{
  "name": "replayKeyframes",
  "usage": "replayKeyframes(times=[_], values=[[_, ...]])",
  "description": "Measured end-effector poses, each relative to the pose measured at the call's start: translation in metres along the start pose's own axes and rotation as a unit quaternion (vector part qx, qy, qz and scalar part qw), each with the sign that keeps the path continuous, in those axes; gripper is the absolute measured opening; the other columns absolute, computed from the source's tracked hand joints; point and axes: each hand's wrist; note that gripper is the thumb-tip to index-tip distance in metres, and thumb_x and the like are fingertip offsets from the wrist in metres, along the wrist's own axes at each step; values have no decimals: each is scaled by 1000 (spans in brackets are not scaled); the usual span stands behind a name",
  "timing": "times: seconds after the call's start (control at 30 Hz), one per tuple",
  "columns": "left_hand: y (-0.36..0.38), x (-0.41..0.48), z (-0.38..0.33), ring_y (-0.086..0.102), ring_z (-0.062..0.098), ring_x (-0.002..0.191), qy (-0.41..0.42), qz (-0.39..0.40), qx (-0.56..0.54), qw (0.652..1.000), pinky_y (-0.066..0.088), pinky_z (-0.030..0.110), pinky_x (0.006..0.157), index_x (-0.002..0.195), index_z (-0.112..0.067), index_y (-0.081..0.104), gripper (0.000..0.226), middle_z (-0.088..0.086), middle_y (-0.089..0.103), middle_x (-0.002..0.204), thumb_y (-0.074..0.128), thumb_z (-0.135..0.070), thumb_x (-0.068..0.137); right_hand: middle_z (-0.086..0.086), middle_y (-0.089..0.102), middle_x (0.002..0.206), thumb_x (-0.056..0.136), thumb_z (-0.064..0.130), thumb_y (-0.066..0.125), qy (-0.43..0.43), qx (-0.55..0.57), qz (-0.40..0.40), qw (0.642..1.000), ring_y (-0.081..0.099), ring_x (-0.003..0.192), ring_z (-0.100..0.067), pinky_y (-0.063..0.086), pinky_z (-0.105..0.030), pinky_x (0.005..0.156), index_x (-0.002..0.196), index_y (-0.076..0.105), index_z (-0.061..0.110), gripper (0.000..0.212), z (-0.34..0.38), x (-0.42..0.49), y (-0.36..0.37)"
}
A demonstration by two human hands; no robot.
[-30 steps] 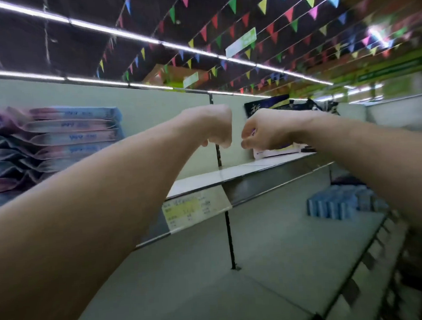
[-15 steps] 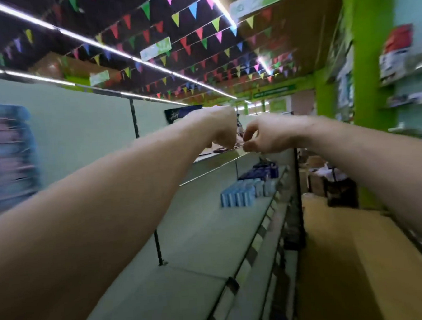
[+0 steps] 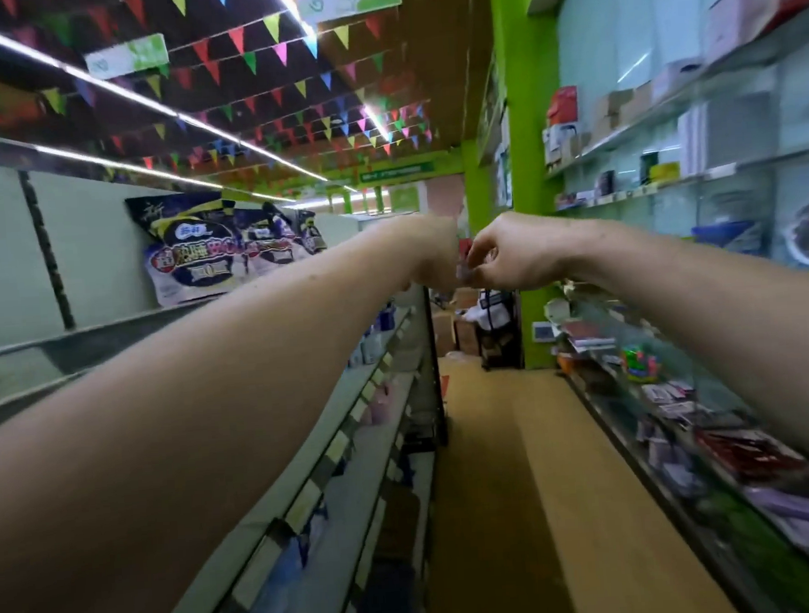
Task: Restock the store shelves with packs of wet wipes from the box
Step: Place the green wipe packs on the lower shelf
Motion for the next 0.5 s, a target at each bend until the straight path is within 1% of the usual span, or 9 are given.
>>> replayKeyframes(times=[0.03,0.1,0.17,0.2,0.27,0.33,0.43,0.47,0.5], values=[[1,2,-16,59,23,76,10,-2,-3,1000,55,33,76,82,-11,55,13,4,55,77,64,-18,87,-12,69,105,93,25,56,8,-3,1,1000,67,94,-28,55,-37,79,106,70,9,25,-13,-8,-3],[5,7,-48,57,24,75,27,-7,-1,1000,53,34,75,79,-11,55,14,4,54,74,65,-17,86,-11,70,101,92,24,56,28,-12,1,1000,66,89,-28,53,-33,71,103,70,8,25,-40,-23,-9],[8,12,-82,58,25,71,44,0,-11,999,54,36,73,71,-11,53,20,4,54,69,66,-18,85,-13,70,104,91,24,56,46,-20,5,999,66,93,-31,51,-31,69,104,71,7,26,-68,-39,-15],[10,14,-99,58,25,69,55,7,-14,998,54,36,72,68,-12,52,22,4,54,68,66,-18,84,-15,70,105,91,22,56,57,-22,10,998,67,94,-32,53,-32,70,105,70,7,26,-82,-48,-18],[14,16,-134,58,24,69,77,14,-18,997,54,35,72,71,-11,55,17,4,56,69,66,-17,83,-16,70,104,91,22,55,70,-25,20,997,68,90,-32,55,-34,72,105,70,6,26,-110,-70,-24],[17,16,-170,59,24,72,97,18,-33,995,55,34,72,79,-11,58,11,5,59,76,66,-17,83,-14,70,97,92,25,55,80,-31,30,996,65,78,-28,50,-31,64,100,70,6,25,-135,-96,-31],[25,14,-224,54,22,65,131,42,-42,990,46,31,59,72,-12,52,20,3,52,68,64,-18,87,-14,67,83,90,31,57,115,-47,43,991,58,70,-24,44,-26,57,87,69,7,27,-175,-134,-37],[28,12,-241,56,23,64,139,53,-48,988,46,31,56,75,-10,55,17,4,53,68,64,-19,87,-15,68,85,90,32,57,130,-50,47,989,60,71,-25,45,-27,59,90,70,5,30,-190,-146,-38],[32,10,-259,58,24,64,149,63,-53,985,46,32,55,78,-8,58,15,4,54,69,65,-18,86,-16,70,92,90,31,57,144,-52,49,987,64,77,-27,48,-28,63,97,71,4,32,-205,-158,-37]])
Point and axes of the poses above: each hand's wrist, its own x-axis towards the middle knuckle, its own y-axis out of the palm, z = x × y
